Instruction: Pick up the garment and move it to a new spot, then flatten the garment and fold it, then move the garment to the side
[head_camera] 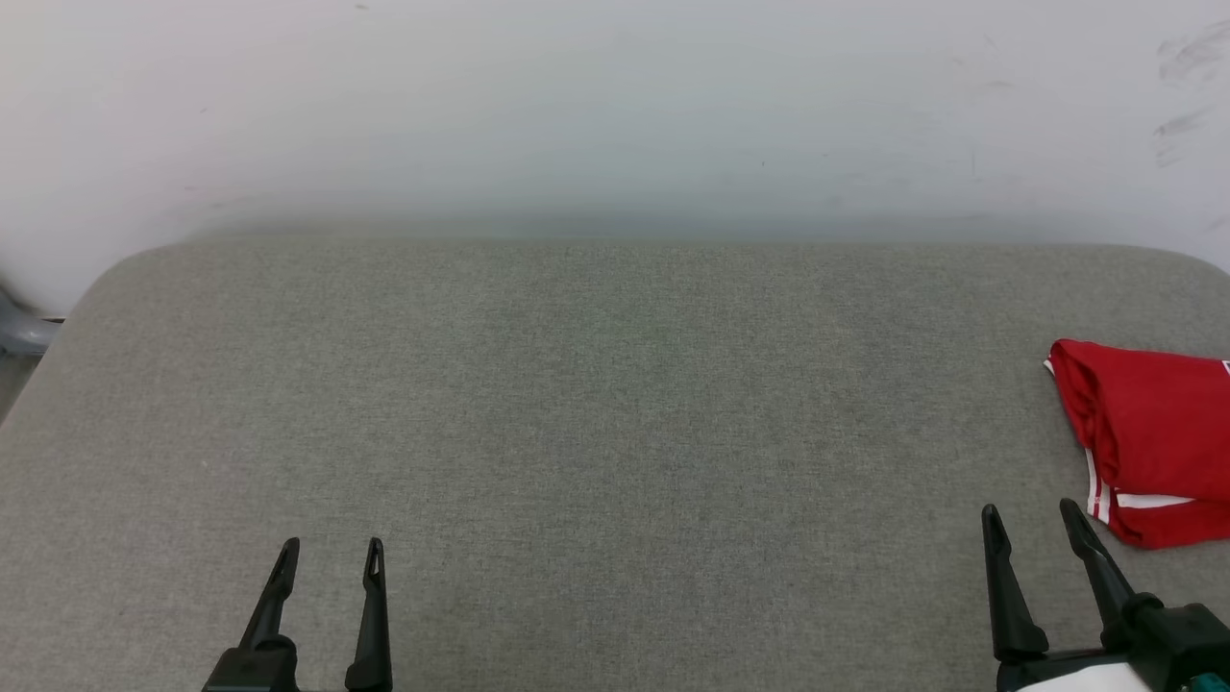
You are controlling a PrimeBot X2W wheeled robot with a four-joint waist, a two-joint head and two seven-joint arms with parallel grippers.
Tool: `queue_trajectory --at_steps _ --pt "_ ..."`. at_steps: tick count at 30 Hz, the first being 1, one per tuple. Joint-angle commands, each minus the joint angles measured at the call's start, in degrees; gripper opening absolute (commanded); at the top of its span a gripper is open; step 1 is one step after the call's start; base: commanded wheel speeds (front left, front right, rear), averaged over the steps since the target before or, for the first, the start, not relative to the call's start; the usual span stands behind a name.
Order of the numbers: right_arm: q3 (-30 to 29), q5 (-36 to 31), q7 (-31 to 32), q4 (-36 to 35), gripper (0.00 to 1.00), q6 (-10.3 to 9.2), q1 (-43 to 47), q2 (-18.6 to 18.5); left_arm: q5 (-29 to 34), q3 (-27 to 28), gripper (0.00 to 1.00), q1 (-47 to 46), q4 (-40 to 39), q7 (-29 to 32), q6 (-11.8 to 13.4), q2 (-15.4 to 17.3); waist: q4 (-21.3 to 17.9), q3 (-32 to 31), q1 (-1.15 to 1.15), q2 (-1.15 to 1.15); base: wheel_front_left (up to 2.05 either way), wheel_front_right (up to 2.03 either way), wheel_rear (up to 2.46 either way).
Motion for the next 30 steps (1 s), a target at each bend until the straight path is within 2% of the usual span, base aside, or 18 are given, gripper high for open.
queue_trajectory --at_steps 1,2,3,7,30 --pt "0.1 0.2 -0.1 -0.4 1.00 -0.08 0.6 0.3 0.1 0.1 1.00 0.6 0.1 -0.1 -0.1 -0.1 0.0 0.0 0.00 0.00 0.00 0.00 0.00" --pt "0.2 0.3 -0.1 -0.5 1.00 -0.07 0.7 0.3 0.1 0.2 1.00 0.7 0.3 -0.1 -0.2 -0.2 0.0 0.1 0.00 0.00 0.00 0.00 0.00" --pt "0.2 0.2 0.0 -0.1 0.00 0.01 0.0 0.0 -0.1 0.1 0.00 0.0 0.5 0.0 -0.1 -0.1 0.0 0.1 0.00 0.00 0.00 0.00 0.00" --pt "0.4 1.1 0.1 1.6 0.00 0.02 0.2 0.0 -1.1 0.1 0.00 0.1 2.5 0.2 -0.2 -0.2 0.0 0.0 0.00 0.00 0.00 0.00 0.00" --pt "1.0 27.6 5.3 4.4 0.00 0.01 -3.9 -1.0 -27.1 2.0 0.00 -5.0 6.4 6.5 -2.5 -0.7 -0.2 0.1 0.00 0.00 0.00 0.00 0.00"
